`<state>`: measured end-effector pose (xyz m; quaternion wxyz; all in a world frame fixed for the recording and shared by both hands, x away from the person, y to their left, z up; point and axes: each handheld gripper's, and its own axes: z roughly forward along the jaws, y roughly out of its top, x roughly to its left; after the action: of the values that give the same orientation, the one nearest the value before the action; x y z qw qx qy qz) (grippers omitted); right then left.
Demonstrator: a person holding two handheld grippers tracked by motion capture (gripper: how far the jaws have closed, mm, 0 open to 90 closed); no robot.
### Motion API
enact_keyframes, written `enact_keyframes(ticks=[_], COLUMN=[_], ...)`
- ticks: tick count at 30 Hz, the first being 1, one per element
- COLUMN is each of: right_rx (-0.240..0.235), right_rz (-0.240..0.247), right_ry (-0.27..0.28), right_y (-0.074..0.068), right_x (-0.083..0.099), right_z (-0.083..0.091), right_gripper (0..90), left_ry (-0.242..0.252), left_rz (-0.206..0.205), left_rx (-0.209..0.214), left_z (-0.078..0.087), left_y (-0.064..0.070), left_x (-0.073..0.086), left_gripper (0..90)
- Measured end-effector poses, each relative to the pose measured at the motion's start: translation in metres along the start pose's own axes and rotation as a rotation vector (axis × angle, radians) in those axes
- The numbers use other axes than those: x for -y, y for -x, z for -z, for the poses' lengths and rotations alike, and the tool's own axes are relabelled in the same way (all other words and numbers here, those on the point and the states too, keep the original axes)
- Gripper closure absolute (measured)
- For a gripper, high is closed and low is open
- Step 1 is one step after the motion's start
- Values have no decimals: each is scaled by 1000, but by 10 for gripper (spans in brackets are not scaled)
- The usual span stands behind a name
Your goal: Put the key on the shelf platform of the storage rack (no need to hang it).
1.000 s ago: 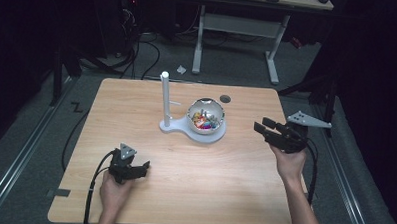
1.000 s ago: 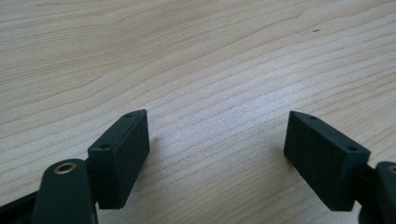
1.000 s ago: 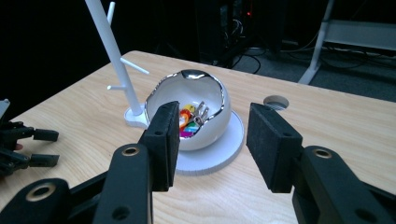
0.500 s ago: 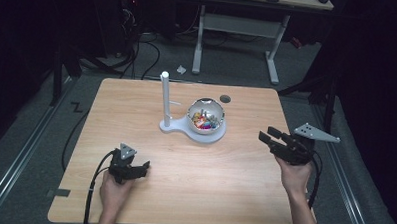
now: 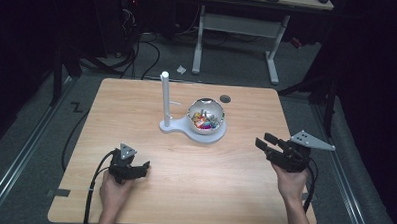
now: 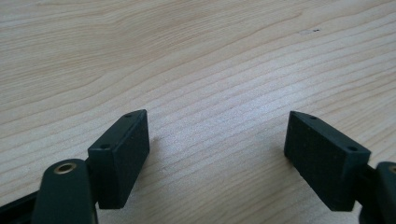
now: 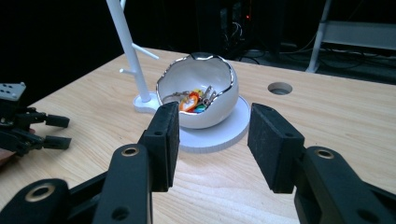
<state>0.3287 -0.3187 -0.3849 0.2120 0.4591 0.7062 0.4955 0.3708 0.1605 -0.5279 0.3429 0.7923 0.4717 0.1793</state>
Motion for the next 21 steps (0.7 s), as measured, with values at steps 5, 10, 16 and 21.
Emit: enact_keyframes(ticks=[5, 10, 16, 21], right_rx=[-3, -4, -5, -12], right_rz=[-8, -3, 25, 27], right_ry=[-2, -11, -50, -67], right_y=[-1, -4, -12, -16], right_x=[7, 13, 22, 27], right_z=[-6, -15, -29, -38], right_gripper=[541, 541, 541, 541], left_ry=[0, 0, 0, 0], left_rz=[0, 0, 0, 0], left_rx=[0, -1, -1, 0], left_z=[0, 0, 0, 0], left_y=[0, 0, 0, 0], left_x=[0, 0, 0, 0], left_gripper=[227, 226, 226, 226])
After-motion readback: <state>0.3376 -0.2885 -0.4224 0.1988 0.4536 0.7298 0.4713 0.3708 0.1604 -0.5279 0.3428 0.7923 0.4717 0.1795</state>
